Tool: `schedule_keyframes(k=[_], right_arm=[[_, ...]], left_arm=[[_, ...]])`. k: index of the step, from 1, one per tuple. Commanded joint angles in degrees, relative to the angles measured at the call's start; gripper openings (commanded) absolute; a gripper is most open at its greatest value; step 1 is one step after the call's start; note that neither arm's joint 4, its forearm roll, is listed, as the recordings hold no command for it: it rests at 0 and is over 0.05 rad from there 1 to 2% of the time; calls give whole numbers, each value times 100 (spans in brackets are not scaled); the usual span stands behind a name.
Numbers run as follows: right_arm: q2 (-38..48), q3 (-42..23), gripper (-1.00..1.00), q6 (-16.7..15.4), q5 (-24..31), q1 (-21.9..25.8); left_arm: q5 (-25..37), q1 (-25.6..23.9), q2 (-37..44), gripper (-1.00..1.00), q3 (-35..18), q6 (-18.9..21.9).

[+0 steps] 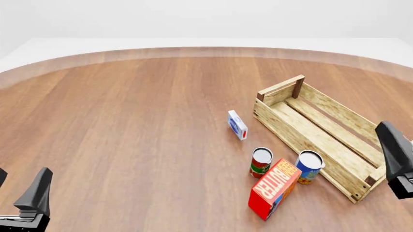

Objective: Pick up the tomato sauce, and put it in the wooden tray.

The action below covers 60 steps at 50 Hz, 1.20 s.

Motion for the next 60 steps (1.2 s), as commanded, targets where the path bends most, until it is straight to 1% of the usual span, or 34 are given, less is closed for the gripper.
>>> schedule_keyframes(k=[1, 3, 4, 5, 6, 7, 15, 16, 17, 24, 25, 26, 29, 30, 31, 32, 35, 36, 39, 40, 41, 42, 43, 45, 48, 49, 51, 52, 54, 57, 58, 59, 60], right_arm=[[1466, -1638, 100, -22, 297, 637], [1466, -1638, 100, -22, 297, 637], [2213, -2214, 100, -93, 401, 839], [2371, -2307, 100, -219, 398, 860], [2372, -2309, 100, -220, 398, 860], [2711, -2521, 100, -217, 496, 845], [2714, -2525, 100, -217, 497, 845], [3785, -3359, 100, -491, 1048, 806], [4006, -3507, 100, -501, 1138, 775], [4008, -3510, 100, -501, 1139, 775], [4718, -3901, 100, -507, 1422, 1017], [4909, -3997, 100, -581, 1498, 1000], [4910, -3999, 100, -581, 1499, 1000], [5131, -4134, 100, -539, 1628, 1059], [5244, -4170, 100, -779, 1670, 994], [5327, -4229, 100, -710, 1731, 1007], [5328, -4231, 100, -710, 1732, 1007], [5657, -4195, 100, -810, 1749, 1034], [5659, -4196, 100, -810, 1748, 1034], [5849, -4145, 100, -688, 1727, 1097], [5892, -4124, 100, -638, 1702, 1135], [5869, -4023, 100, -724, 1595, 1054], [5948, -3999, 100, -654, 1575, 1092], [6044, -3805, 100, -837, 1425, 1142], [6043, -3803, 100, -837, 1424, 1142], [6275, -3677, 100, -688, 1316, 1276], [6276, -3676, 100, -688, 1314, 1276], [6524, -3552, 100, -593, 1124, 1330], [6624, -3513, 100, -538, 1047, 1305], [6624, -3513, 100, -538, 1046, 1305], [6796, -3397, 100, -500, 909, 1318], [6797, -3395, 100, -500, 907, 1318], [6891, -3402, 100, -364, 906, 1354]], left_arm=[[0, 0, 1, 100, 0, 0], [0, 0, 1, 100, 0, 0], [0, 0, 1, 100, 0, 0], [0, 0, 1, 100, 0, 0], [0, 0, 1, 100, 0, 0], [0, 0, 1, 100, 0, 0], [0, 0, 1, 100, 0, 0], [0, 0, 1, 100, 0, 0], [0, 0, 1, 100, 0, 0], [0, 0, 1, 100, 0, 0], [0, 0, 1, 100, 0, 0], [0, 0, 1, 100, 0, 0], [0, 0, 1, 100, 0, 0], [0, 0, 1, 100, 0, 0], [0, 0, 1, 100, 0, 0], [0, 0, 1, 100, 0, 0], [0, 0, 1, 100, 0, 0], [0, 0, 1, 100, 0, 0], [0, 0, 1, 100, 0, 0], [0, 0, 1, 100, 0, 0], [0, 0, 1, 100, 0, 0], [0, 0, 1, 100, 0, 0], [0, 0, 1, 100, 0, 0], [0, 0, 1, 100, 0, 0], [0, 0, 1, 100, 0, 0], [0, 0, 1, 100, 0, 0], [0, 0, 1, 100, 0, 0], [0, 0, 1, 100, 0, 0], [0, 0, 1, 100, 0, 0], [0, 0, 1, 100, 0, 0], [0, 0, 1, 100, 0, 0], [0, 0, 1, 100, 0, 0], [0, 0, 1, 100, 0, 0]])
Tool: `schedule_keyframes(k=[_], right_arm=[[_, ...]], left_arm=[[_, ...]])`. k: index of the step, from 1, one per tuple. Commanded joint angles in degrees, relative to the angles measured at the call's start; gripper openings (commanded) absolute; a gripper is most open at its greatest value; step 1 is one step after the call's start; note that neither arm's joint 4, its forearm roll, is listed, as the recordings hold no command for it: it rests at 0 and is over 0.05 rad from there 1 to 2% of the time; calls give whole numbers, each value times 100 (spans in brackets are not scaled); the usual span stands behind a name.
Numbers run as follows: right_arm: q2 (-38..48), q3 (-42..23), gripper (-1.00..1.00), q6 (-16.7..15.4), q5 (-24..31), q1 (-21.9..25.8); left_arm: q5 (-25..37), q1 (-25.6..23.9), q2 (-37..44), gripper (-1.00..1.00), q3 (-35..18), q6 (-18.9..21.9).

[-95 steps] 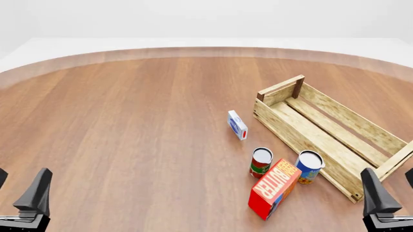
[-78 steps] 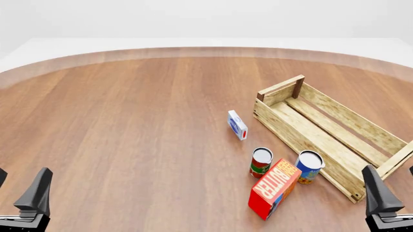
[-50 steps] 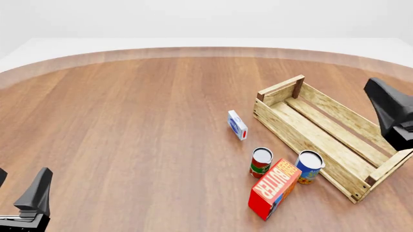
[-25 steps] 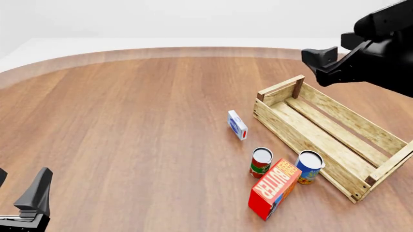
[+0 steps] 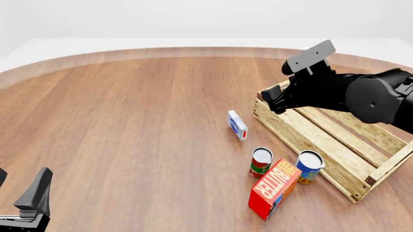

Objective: Pick up the tomato sauce, and put it in the wooden tray.

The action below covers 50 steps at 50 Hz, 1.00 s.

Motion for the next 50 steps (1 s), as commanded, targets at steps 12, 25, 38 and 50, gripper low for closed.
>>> schedule_keyframes(k=[12, 25, 38, 50], right_arm=[[1086, 399, 100, 426, -514, 267], [1447, 832, 100, 810, -916, 355], [1291, 1140, 100, 1052, -962, 453], [1100, 1546, 100, 927, -1140, 313]], left_arm=[[0, 0, 0, 100, 0, 0], [0, 0, 0, 100, 0, 0], [0, 0, 0, 100, 0, 0], [0, 0, 0, 100, 0, 0]])
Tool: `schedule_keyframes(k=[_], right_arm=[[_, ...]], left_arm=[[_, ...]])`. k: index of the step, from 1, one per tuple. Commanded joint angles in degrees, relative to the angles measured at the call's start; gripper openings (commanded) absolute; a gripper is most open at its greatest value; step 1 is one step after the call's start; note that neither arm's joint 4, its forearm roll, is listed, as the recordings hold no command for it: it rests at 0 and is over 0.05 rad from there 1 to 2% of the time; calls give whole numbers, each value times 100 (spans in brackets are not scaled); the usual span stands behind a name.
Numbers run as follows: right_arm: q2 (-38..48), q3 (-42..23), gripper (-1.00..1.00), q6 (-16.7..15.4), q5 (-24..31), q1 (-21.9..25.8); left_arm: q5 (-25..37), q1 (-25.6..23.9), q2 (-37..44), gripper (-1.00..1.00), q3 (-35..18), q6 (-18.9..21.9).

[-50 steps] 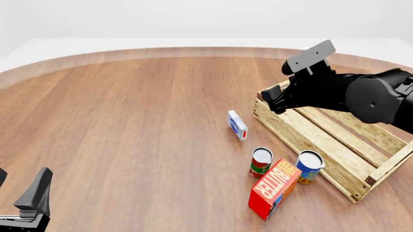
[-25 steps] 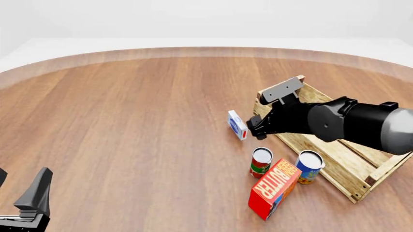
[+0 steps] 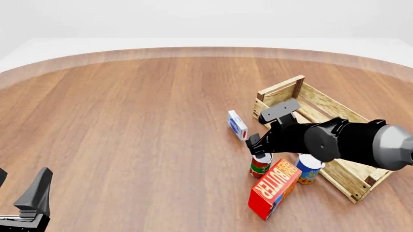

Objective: Pick up the tomato sauce, and put it in the wooden tray.

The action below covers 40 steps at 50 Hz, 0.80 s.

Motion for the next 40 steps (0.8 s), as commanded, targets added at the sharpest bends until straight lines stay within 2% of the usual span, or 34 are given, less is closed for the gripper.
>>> schedule_keyframes(k=[1, 40], right_arm=[[-127, 335, 100, -19, -138, -49], [-249, 707, 100, 85, -307, -33]], left_arm=[[0, 0, 0, 100, 0, 0], [0, 0, 0, 100, 0, 0]])
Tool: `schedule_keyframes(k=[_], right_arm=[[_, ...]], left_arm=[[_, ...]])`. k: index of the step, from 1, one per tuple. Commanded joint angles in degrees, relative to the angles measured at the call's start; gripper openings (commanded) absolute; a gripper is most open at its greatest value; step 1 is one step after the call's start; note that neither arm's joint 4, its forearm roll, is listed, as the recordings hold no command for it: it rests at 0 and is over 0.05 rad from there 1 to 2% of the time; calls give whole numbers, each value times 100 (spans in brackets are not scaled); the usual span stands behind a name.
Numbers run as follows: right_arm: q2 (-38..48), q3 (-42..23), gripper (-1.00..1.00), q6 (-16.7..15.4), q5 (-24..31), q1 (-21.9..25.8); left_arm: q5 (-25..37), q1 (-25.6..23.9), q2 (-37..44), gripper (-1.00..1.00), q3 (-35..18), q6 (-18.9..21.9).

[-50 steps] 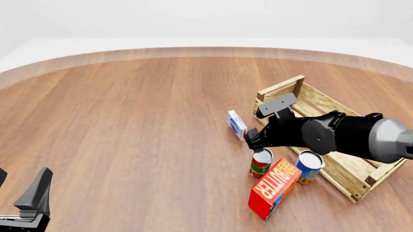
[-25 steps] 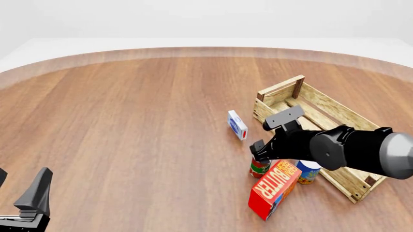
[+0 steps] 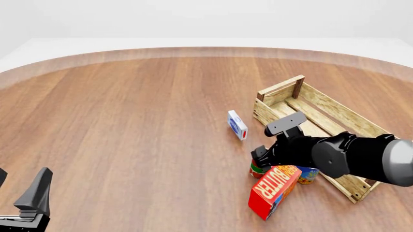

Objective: Pick up the tomato sauce, and put it in the wooden tray.

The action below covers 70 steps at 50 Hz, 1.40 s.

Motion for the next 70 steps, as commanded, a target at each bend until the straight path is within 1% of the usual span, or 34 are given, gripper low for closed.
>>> schedule_keyframes(k=[1, 10, 11, 14, 18, 30, 35, 36, 38, 44, 45, 48, 50, 51, 52, 54, 56, 57, 58, 59, 61, 62, 65, 66, 67, 70], right_arm=[[-36, 58, 100, 6, -32, -14], [20, 44, 100, 45, -58, 21], [71, 18, 100, 119, -66, 75], [160, 39, 100, 96, -145, 44], [228, 7, 100, 148, -156, 135], [418, 41, 100, 175, -296, 182], [367, 76, 100, 98, -322, 133], [340, 96, -100, 58, -337, 99], [216, 142, -100, -20, -353, 8], [66, 178, -100, -61, -384, -4], [-5, 242, -100, -217, -445, -116], [-45, 203, -100, -81, -407, -40], [-220, 229, -100, -73, -433, -117], [-496, 233, -100, 23, -420, -191], [-512, 214, -100, 58, -369, -230], [-682, 218, -100, 11, -361, -241], [-902, 160, -100, 186, -262, -183], [-1006, 174, -100, 124, -267, -224], [-1119, 166, -100, 157, -273, -158], [-1104, 129, -100, 329, -237, -80], [-1262, 186, -100, 224, -316, -178], [-1316, 175, -100, 306, -305, -177], [-1301, 172, -100, 330, -293, -233], [-1492, 152, -100, 365, -259, -205], [-1552, 139, -100, 312, -199, -260], [-1868, 70, -100, 295, -14, -445]], left_arm=[[0, 0, 0, 100, 0, 0], [0, 0, 0, 100, 0, 0], [0, 0, 0, 100, 0, 0], [0, 0, 0, 100, 0, 0], [0, 0, 0, 100, 0, 0], [0, 0, 0, 100, 0, 0], [0, 0, 0, 100, 0, 0], [0, 0, 0, 100, 0, 0], [0, 0, 0, 100, 0, 0], [0, 0, 0, 100, 0, 0], [0, 0, 0, 100, 0, 0], [0, 0, 0, 100, 0, 0], [0, 0, 0, 100, 0, 0], [0, 0, 0, 100, 0, 0], [0, 0, 0, 100, 0, 0], [0, 0, 0, 100, 0, 0], [0, 0, 0, 100, 0, 0], [0, 0, 0, 100, 0, 0], [0, 0, 0, 100, 0, 0], [0, 0, 0, 100, 0, 0], [0, 0, 0, 100, 0, 0], [0, 0, 0, 100, 0, 0], [0, 0, 0, 100, 0, 0], [0, 0, 0, 100, 0, 0], [0, 0, 0, 100, 0, 0], [0, 0, 0, 100, 0, 0]])
